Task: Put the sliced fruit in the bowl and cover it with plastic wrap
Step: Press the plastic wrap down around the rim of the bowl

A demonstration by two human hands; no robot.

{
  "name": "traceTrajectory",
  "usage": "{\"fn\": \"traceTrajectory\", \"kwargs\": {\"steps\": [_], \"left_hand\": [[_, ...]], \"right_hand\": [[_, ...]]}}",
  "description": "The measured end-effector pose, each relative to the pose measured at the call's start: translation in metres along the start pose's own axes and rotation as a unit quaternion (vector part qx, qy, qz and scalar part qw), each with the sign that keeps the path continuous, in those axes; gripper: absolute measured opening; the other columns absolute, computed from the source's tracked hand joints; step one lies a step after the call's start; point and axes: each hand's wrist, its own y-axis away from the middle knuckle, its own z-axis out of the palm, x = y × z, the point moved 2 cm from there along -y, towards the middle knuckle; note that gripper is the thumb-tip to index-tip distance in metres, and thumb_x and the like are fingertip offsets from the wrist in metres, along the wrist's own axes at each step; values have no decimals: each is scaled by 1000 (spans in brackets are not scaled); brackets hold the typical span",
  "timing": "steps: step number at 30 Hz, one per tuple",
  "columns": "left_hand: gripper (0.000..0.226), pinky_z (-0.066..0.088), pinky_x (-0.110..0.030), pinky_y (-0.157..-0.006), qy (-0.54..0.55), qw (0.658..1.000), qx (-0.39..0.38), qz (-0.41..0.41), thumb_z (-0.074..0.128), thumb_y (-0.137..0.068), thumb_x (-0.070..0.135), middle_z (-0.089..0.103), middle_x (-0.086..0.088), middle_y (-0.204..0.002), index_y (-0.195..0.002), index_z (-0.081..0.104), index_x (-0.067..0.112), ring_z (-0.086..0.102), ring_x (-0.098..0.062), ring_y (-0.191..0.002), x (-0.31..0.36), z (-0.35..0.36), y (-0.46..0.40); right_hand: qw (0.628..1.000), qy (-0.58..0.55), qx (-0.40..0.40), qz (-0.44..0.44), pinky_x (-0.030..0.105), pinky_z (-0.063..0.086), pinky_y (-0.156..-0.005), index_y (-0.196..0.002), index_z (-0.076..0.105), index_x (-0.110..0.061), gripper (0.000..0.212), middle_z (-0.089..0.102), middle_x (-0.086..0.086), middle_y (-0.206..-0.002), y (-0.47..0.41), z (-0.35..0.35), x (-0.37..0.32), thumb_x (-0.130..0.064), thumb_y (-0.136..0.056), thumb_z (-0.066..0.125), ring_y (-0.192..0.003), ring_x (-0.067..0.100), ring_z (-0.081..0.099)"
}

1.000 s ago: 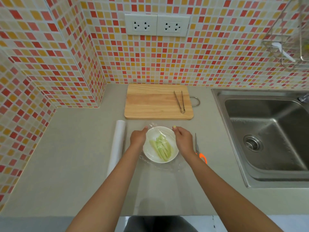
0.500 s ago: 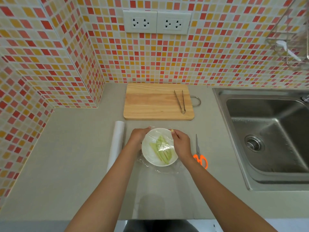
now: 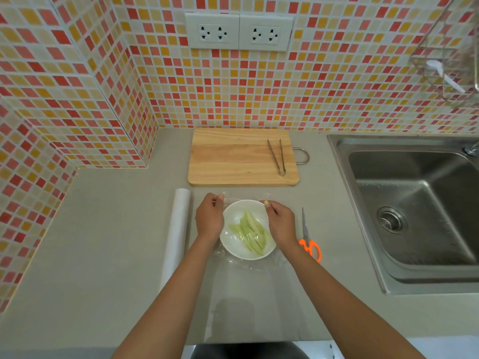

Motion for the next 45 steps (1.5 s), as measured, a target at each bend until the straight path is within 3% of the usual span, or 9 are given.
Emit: {"fn": "traceTrajectory", "kwargs": {"steps": [4, 12, 21, 25, 28, 32, 37, 41, 45], "left_hand": [[32, 35, -28, -55, -11, 1000, 11, -11, 47, -99, 36, 58, 5, -71, -81, 53, 10, 51, -13, -63, -10, -1, 6], [20, 49, -31, -61, 252, 938, -64, -230, 64, -90, 20, 66, -7, -71, -74, 66, 7, 59, -23, -64, -22, 8, 11], [28, 39, -34, -63, 129, 946, -65, -291, 58, -80, 13, 56, -8, -63, -53, 54, 10, 47, -25, -59, -24, 10, 8], [19, 36, -30, -63, 57, 959, -60, -273, 47, -84, 6, 62, -18, -76, -68, 57, 3, 50, -29, -63, -22, 9, 6], [28, 40, -30, -66, 68, 959, -15, -277, 40, -88, 9, 67, -18, -103, -102, 63, 0, 64, -37, -94, -27, 11, 6], [22, 46, -35, -69, 106, 958, -24, -267, 48, -87, 15, 68, -16, -91, -84, 66, 3, 61, -33, -78, -28, 10, 6], [42, 52, -46, -89, 202, 953, 2, -224, 37, -102, 31, 71, -13, -92, -98, 67, 2, 66, -33, -91, -27, 3, 11], [29, 49, -28, -90, 194, 977, 79, -47, 37, -103, 29, 69, 4, -101, -105, 65, 20, 64, -12, -101, -9, -9, 41], [37, 37, -6, -99, 212, 976, 35, 48, 34, -104, 33, 60, 20, -126, -130, 59, 23, 51, 12, -120, -3, 4, 71]], "right_hand": [[1000, -13, 6, 2, 8, 42, -60, -95, 74, -9, 25, 69, -3, -80, 2, 0, -1, -10, -96, 49, -71, 4, 57], [998, -53, 5, 30, 24, 40, -60, -88, 74, -12, 25, 60, -1, -67, 6, 1, -3, -10, -95, 50, -65, 9, 49], [973, -141, -26, 182, 29, 40, -66, -64, 59, -9, 34, 51, 8, -65, 6, -1, -3, -24, -94, 55, -66, 20, 50], [970, -149, -30, 191, 31, 39, -67, -67, 59, -8, 33, 50, 10, -69, 6, -2, -3, -25, -94, 55, -68, 22, 48], [966, -165, -26, 196, 31, 44, -66, -65, 67, -13, 33, 58, 8, -68, 8, -3, -5, -24, -94, 56, -67, 22, 56], [958, -190, -11, 215, 31, 49, -67, -70, 72, -12, 33, 66, 8, -69, 9, -2, -4, -25, -95, 54, -66, 23, 63], [957, -209, 67, 190, 31, 51, -68, -77, 76, -6, 27, 72, 5, -72, 14, -6, 0, -12, -89, 52, -74, 23, 65], [964, -185, 144, 128, 30, 48, -85, -91, 73, -10, 25, 71, 7, -96, 14, -15, -1, -14, -95, 48, -96, 20, 64], [974, -211, -21, 81, 29, 46, -94, -106, 70, -5, 31, 69, 11, -111, -5, -19, -18, -15, -99, 41, -106, 19, 63]]}}
